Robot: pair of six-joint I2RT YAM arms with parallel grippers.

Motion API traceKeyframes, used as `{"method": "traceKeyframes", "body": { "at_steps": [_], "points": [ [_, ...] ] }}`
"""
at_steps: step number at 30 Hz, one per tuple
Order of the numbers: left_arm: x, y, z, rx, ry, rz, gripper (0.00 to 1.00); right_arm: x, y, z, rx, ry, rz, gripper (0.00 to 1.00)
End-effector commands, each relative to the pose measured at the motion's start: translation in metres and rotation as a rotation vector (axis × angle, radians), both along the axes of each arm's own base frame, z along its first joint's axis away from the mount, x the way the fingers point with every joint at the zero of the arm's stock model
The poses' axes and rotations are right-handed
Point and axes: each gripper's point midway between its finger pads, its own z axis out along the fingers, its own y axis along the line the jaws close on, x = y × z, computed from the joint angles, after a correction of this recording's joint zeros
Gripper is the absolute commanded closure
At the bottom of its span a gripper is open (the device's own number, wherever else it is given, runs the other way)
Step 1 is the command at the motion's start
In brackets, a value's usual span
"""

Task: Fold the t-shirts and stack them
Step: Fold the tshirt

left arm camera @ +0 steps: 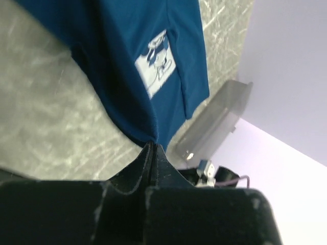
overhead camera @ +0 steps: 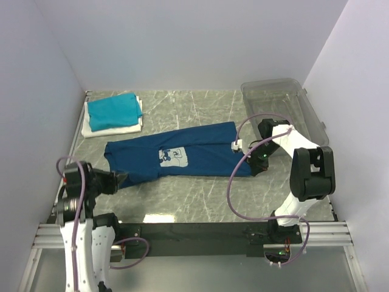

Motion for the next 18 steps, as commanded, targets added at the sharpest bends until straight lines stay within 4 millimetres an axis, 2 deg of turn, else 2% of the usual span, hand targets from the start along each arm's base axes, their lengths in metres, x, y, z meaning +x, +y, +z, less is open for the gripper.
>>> {"method": "traceKeyframes", "body": {
  "at_steps": [1,4,5,7,8,10,11,16,18],
  "points": [
    [-0.033,-0.009,0.007,-0.076,0.056,0.056,1.00,0.002,-0.004,0.009,0.006,-0.064,0.030,1.00],
    [-0.039,-0.006,0.019,-0.078,0.031,0.097,1.00,0.003,-0.003,0.011,0.028,-0.070,0.026,1.00],
    [-0.040,-0.005,0.034,-0.073,-0.007,0.110,1.00,0.004,-0.004,0.012,0.031,-0.074,0.020,1.00],
    [-0.040,0.003,0.050,-0.058,-0.037,0.161,1.00,0.007,-0.005,0.012,0.033,-0.081,0.011,1.00],
    [-0.041,0.004,0.071,-0.046,-0.089,0.170,1.00,0.009,-0.006,0.012,0.030,-0.085,0.001,1.00],
    [-0.041,0.008,0.085,-0.032,-0.098,0.184,1.00,0.013,-0.007,0.011,0.031,-0.084,-0.004,1.00],
    [-0.043,0.007,0.099,-0.028,-0.124,0.180,1.00,0.013,-0.007,0.011,0.031,-0.079,-0.006,1.00],
    [-0.051,-0.005,0.123,-0.120,-0.155,0.172,1.00,0.018,-0.006,0.014,0.037,-0.090,-0.013,1.00],
    [-0.058,-0.013,0.121,-0.160,-0.145,0.153,1.00,0.018,-0.006,0.014,0.038,-0.088,-0.013,1.00]
  ]
}}
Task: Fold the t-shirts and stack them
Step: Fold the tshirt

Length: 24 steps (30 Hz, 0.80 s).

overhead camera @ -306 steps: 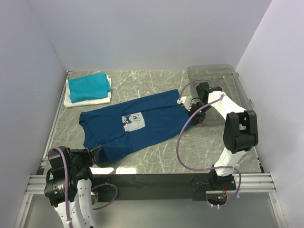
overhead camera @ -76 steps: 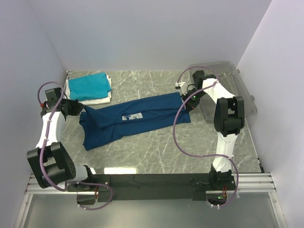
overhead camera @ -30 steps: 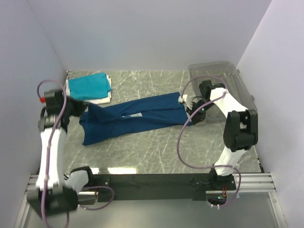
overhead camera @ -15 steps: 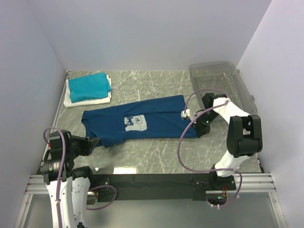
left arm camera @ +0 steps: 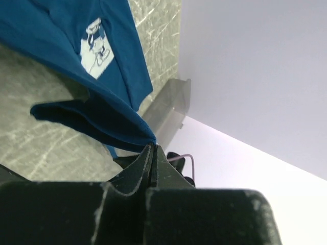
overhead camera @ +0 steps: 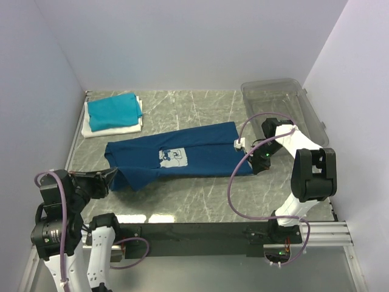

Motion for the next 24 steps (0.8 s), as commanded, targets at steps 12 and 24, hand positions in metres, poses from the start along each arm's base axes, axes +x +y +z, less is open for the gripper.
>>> {"method": "traceKeyframes", "body": {
  "at_steps": [12,24],
  "points": [
    [-0.020,-0.018,-0.112,-0.168,0.291,-0.030,1.00,0.020,0.001,0.009,0.016,-0.054,-0.013,1.00],
    [0.057,0.013,-0.114,-0.030,0.290,-0.023,0.99,0.048,0.008,0.016,0.034,-0.044,-0.060,1.00]
  ]
}}
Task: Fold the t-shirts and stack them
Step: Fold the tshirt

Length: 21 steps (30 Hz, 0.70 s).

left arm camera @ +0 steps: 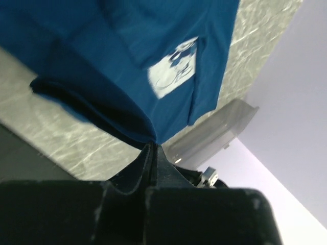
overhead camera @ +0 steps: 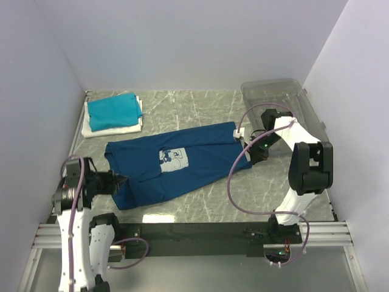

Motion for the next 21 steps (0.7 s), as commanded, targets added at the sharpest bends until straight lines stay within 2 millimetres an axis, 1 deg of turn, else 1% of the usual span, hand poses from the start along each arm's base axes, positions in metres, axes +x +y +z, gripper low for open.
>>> {"method": "traceKeyframes", "body": {
  "at_steps": [1,2,3,4,6,7,8,9,10,11,12,14,15,17,18,20,21],
  "points": [
    [0.043,0.015,0.014,0.073,-0.108,-0.004,0.99,0.014,0.002,0.002,0.012,0.004,-0.036,1.00],
    [0.051,0.016,0.016,0.074,-0.117,-0.005,0.99,0.017,0.003,0.001,0.010,0.006,-0.041,1.00],
    [0.062,0.019,0.014,0.076,-0.103,-0.013,0.99,0.020,0.003,0.001,0.007,0.006,-0.047,1.00],
    [0.076,0.021,0.019,0.085,-0.140,-0.020,0.99,0.021,0.004,-0.001,0.005,0.006,-0.053,1.00],
    [0.095,0.026,0.017,0.101,-0.121,-0.034,0.99,0.027,0.004,-0.004,-0.005,0.008,-0.062,1.00],
    [0.106,0.029,0.021,0.116,-0.143,-0.036,1.00,0.028,0.004,-0.004,-0.007,0.011,-0.065,1.00],
    [0.114,0.031,0.022,0.118,-0.143,-0.042,0.99,0.029,0.005,-0.005,-0.007,0.015,-0.067,1.00],
    [0.127,0.034,0.022,0.127,-0.144,-0.055,1.00,0.032,0.005,-0.006,-0.013,0.020,-0.071,1.00],
    [0.132,0.035,0.020,0.128,-0.130,-0.059,1.00,0.033,0.006,-0.007,-0.013,0.022,-0.070,1.00],
    [0.141,0.037,0.023,0.137,-0.146,-0.064,0.99,0.034,0.007,-0.010,-0.017,0.030,-0.070,1.00],
    [0.151,0.039,0.020,0.142,-0.132,-0.077,0.99,0.035,0.007,-0.009,-0.017,0.030,-0.077,1.00],
    [0.164,0.041,0.020,0.151,-0.141,-0.086,1.00,0.037,0.009,-0.011,-0.022,0.029,-0.070,1.00],
    [0.172,0.042,0.013,0.149,-0.124,-0.096,1.00,0.036,0.009,-0.011,-0.022,0.033,-0.074,1.00],
    [0.183,0.041,0.009,0.139,-0.131,-0.116,1.00,0.036,0.009,-0.014,-0.026,0.040,-0.074,1.00],
    [0.190,0.041,0.000,0.135,-0.113,-0.132,0.99,0.036,0.009,-0.014,-0.028,0.041,-0.075,1.00],
    [0.198,0.040,-0.005,0.134,-0.102,-0.150,0.99,0.036,0.008,-0.015,-0.034,0.040,-0.076,1.00],
    [0.207,0.038,-0.008,0.138,-0.100,-0.170,0.99,0.035,0.008,-0.016,-0.037,0.041,-0.077,1.00]
  ]
}}
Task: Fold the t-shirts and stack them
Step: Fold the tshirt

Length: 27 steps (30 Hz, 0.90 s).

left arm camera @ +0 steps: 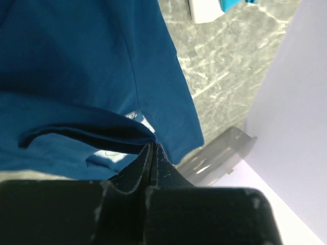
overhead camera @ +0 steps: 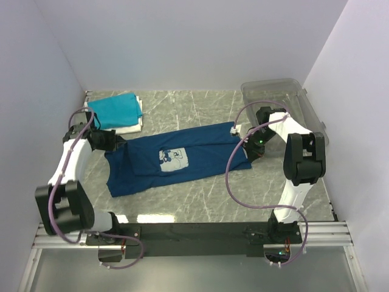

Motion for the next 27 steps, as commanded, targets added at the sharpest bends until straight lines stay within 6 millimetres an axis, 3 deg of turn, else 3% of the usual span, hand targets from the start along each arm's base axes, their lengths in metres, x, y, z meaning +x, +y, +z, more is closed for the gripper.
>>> {"method": "traceKeyframes", "body": {
  "at_steps": [1,6,14,22,27],
  "points": [
    [0.033,-0.002,0.015,0.041,-0.093,-0.077,1.00,0.011,0.001,0.003,-0.010,-0.034,-0.005,1.00],
    [0.057,-0.001,-0.004,0.076,-0.038,-0.109,1.00,0.011,0.001,0.004,-0.012,-0.037,-0.014,1.00],
    [0.078,0.003,-0.035,0.101,0.040,-0.128,1.00,0.016,0.001,0.008,-0.012,-0.068,-0.041,1.00],
    [0.089,0.004,-0.050,0.119,0.069,-0.135,1.00,0.021,0.006,0.014,0.009,-0.085,-0.071,1.00],
    [0.095,0.005,-0.053,0.128,0.076,-0.139,1.00,0.012,0.010,0.020,0.040,-0.071,-0.021,1.00]
  ]
}}
